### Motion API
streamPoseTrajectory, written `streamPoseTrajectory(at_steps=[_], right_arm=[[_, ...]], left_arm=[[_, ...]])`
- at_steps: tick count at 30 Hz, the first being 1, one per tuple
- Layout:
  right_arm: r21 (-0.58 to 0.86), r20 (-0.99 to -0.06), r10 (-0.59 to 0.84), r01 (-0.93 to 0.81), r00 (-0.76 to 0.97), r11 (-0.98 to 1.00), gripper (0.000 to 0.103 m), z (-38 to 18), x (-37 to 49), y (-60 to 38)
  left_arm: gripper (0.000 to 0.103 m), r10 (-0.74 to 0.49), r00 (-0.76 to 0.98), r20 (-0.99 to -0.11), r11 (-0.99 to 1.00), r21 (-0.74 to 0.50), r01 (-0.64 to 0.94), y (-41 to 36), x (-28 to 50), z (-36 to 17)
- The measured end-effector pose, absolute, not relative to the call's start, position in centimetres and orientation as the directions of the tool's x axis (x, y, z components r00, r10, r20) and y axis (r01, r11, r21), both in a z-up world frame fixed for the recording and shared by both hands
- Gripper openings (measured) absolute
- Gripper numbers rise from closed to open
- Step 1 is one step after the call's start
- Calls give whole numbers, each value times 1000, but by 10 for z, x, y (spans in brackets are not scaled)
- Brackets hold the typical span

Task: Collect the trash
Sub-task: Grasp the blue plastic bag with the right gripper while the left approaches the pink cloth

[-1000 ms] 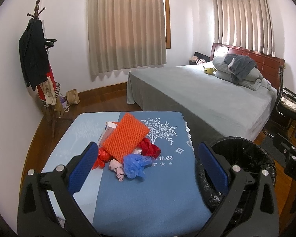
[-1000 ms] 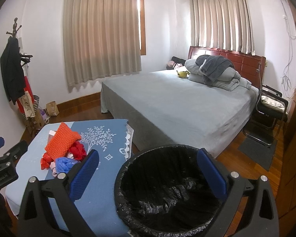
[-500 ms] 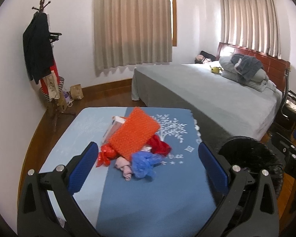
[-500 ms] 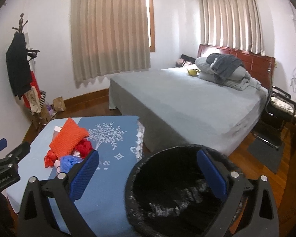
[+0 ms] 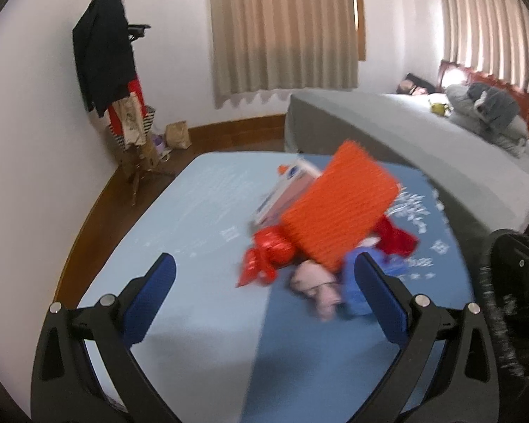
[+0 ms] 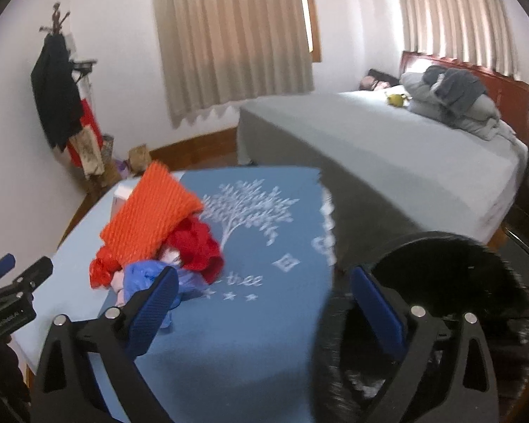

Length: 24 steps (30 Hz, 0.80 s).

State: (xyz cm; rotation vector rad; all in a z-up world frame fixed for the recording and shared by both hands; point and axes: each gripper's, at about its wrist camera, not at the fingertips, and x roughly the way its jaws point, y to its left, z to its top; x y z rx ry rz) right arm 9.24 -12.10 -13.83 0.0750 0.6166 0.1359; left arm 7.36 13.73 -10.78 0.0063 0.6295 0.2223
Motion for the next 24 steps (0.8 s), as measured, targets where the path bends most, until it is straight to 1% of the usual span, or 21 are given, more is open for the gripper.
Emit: streamPoseTrajectory(at_steps=[6,11,18,19,20,21,23,24], right_arm=[[87,-597,205,-191,776,978,93,-166,116,-79],[81,-628,252,-261,736,962,93,-183,135,-44],[58,-669,279,-326,688,944,93,-204,149,-9],[56,-676,282,-333,681,941,90,-208,150,-5],[60,-681,287,-340,673,939,83,-210,151,-3],[78,-691,306,-354,655,932,79,-213,152,-1],[114,-703,345,-380,622,918,58,-216,152,-1],[132,-709,364,-394,604,910,56,-218,152,-2]], left_arm=[[98,237,750,-618,968,85,-235,162,87,-135],[98,253,734,-630,962,86,-258,181,92,-147],[98,267,715,-646,955,82,-284,197,98,-156],[98,268,714,-647,955,80,-286,199,98,-156],[98,267,713,-648,954,75,-289,201,99,-157],[98,267,712,-650,954,73,-291,202,100,-157],[98,266,709,-653,954,74,-290,203,100,-158],[98,264,708,-656,955,74,-288,203,100,-158]])
